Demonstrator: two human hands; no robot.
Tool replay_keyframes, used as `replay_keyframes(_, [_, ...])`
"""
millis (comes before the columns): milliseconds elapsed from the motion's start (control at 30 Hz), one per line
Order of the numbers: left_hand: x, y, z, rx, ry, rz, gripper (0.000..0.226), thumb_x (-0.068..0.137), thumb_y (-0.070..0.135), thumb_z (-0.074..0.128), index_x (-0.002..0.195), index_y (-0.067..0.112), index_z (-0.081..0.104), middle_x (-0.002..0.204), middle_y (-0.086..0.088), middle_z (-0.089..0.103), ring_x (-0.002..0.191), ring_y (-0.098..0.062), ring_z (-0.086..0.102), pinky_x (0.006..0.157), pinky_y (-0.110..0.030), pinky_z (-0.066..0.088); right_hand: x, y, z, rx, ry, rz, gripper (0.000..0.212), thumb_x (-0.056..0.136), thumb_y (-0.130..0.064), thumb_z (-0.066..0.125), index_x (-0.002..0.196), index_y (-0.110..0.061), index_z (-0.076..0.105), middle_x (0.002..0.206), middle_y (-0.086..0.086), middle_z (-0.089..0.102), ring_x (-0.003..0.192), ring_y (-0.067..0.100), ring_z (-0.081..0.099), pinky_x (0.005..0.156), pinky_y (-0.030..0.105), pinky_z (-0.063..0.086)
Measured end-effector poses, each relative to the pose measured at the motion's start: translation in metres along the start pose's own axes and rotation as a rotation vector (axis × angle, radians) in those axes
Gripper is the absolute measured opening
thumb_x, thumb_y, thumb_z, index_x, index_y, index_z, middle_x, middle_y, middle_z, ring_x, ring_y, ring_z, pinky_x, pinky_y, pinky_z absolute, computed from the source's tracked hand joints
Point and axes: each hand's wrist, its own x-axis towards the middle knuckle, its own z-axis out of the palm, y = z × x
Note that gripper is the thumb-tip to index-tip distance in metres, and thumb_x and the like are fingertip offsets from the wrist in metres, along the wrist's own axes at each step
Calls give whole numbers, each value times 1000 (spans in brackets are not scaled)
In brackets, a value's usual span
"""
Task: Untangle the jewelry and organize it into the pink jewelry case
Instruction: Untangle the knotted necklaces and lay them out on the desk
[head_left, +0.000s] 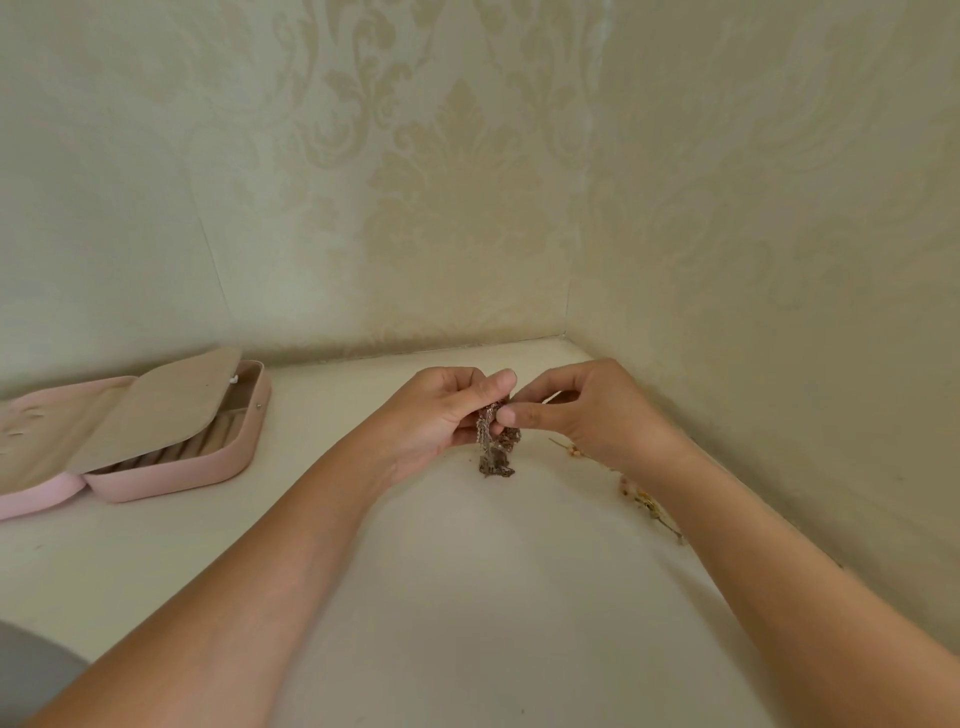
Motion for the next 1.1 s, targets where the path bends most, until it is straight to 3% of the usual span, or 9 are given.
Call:
replay_keyframes(233, [-4,2,-2,68,-82,-15,25,71,35,67,64,15,56,64,5,62,61,-9,56,64,-20,48,-1,1,4,79,-41,13,11,78,-15,77,82,-7,70,62,-6,64,42,-3,47,44,5,32])
replay_keyframes(333, [-4,6,-4,22,-123,-10,15,72,25,68,74,11,63,66,4,60,60,-9,53,66,-22,50,2,4,4,247,-109,77,8,81,-11,72,78,-12,64,70,-2,62,63,5,53,58,9,42])
replay_keyframes(467, [-5,9,-7,5,-90,3,6,71,19,69,75,14,69,57,6,48,52,-6,42,58,-19,44,7,6,-2,572,-152,122,11,88,-9,60,79,-14,59,70,-6,63,68,6,59,76,22,46])
replay_keyframes(567, [-7,11,-4,-5,-104,10,6,71,15,67,68,18,71,58,9,54,49,-4,35,51,-16,33,8,7,0,730,-175,135,16,91,-6,52,76,-12,55,66,-3,61,63,9,58,70,22,48])
replay_keyframes(700, [-5,11,0,-100,-81,7,6,72,13,64,77,11,62,53,10,49,48,-3,35,46,-13,28,10,5,4,766,-159,112,18,90,-4,53,74,-11,52,59,-3,53,58,10,51,60,21,45])
replay_keyframes(767, [-4,10,3,-125,-84,8,4,74,17,63,73,14,62,54,11,45,47,-2,34,44,-13,26,11,6,1,685,-118,82,18,85,3,57,77,-13,56,58,-4,54,56,9,50,58,19,43])
replay_keyframes(867, [-2,9,5,-121,-86,-5,16,77,26,61,63,19,63,56,11,41,45,-1,31,42,-12,21,9,7,-2,245,-28,-1,19,81,3,65,84,-16,65,60,-4,60,50,7,46,49,15,36])
replay_keyframes(1000, [-1,11,8,-77,-86,-44,27,73,42,59,64,17,55,49,12,41,42,-1,29,46,-16,19,7,5,-1,217,73,-24,3,84,-8,68,86,-10,69,60,-1,62,45,4,48,44,10,33])
replay_keyframes(1100, [0,10,8,33,-128,-51,30,79,43,61,59,20,63,53,12,45,48,-3,31,46,-15,22,8,5,5,208,116,-57,15,88,-5,60,73,-6,61,53,1,53,48,10,44,45,13,33])
